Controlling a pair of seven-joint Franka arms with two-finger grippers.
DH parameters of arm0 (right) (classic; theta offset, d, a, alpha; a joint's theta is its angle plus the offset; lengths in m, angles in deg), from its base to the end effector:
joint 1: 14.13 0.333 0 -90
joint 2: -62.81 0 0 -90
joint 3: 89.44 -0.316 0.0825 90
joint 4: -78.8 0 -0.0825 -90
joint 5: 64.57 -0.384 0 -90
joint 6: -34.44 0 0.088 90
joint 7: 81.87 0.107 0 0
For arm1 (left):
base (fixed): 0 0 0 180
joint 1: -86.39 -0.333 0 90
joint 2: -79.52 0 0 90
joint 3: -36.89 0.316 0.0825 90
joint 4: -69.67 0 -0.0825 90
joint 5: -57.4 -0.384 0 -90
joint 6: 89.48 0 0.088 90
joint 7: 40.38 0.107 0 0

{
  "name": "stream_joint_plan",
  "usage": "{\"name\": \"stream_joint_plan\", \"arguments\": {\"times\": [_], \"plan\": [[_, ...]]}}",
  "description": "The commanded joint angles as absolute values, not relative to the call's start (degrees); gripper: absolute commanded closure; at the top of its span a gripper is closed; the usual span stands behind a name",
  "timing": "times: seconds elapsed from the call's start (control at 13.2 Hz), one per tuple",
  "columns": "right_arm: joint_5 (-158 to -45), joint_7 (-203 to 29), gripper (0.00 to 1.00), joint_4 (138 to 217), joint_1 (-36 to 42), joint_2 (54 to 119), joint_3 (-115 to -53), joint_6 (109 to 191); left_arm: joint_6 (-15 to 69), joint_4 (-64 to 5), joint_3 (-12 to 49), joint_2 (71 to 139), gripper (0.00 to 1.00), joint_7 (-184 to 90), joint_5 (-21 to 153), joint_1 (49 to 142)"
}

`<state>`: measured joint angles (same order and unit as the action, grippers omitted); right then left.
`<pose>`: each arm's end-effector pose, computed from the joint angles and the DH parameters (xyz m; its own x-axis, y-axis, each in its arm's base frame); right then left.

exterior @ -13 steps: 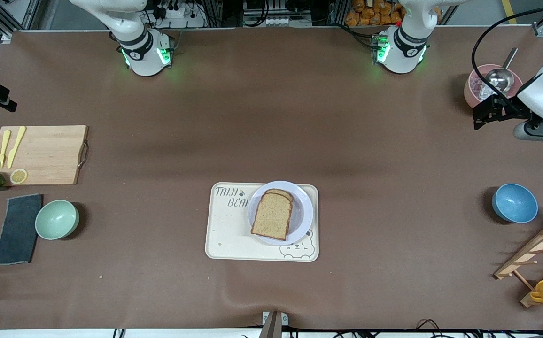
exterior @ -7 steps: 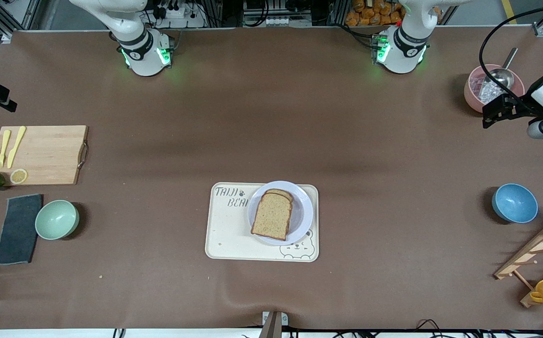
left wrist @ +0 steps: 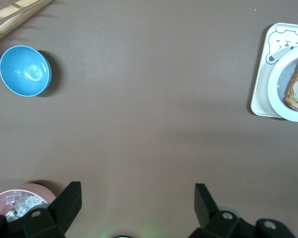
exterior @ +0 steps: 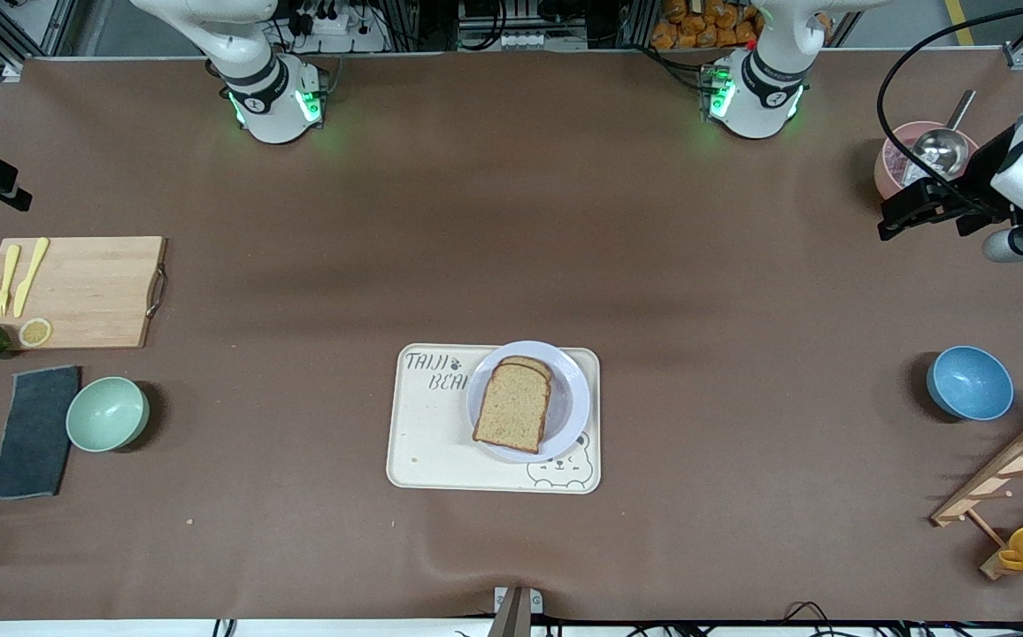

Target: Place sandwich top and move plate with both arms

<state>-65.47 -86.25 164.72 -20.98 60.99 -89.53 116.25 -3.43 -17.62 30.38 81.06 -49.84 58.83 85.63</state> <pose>0.5261 -0.0605 0.6626 0.9985 -0.0392 -0.0386 -0.0400 -0.9990 -0.0186 0.5529 -0.0576 0.6260 0.9966 0.0630 -0.0522 0.0641 -0.9978 0.0197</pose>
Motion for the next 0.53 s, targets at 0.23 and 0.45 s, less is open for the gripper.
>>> {"name": "stream_joint_plan", "arguments": {"times": [0.23, 0.45], "plan": [[-65.8, -86.96, 0.0, 164.23, -22.04, 61.14, -90.23, 116.17, -2.82, -18.83, 30.47, 79.43, 0.0, -51.19, 57.48, 85.95], [-65.8, -86.96, 0.0, 164.23, -21.95, 61.14, -90.14, 116.17, -3.0, -18.83, 30.47, 79.43, 0.0, -51.28, 57.31, 85.95]]}}
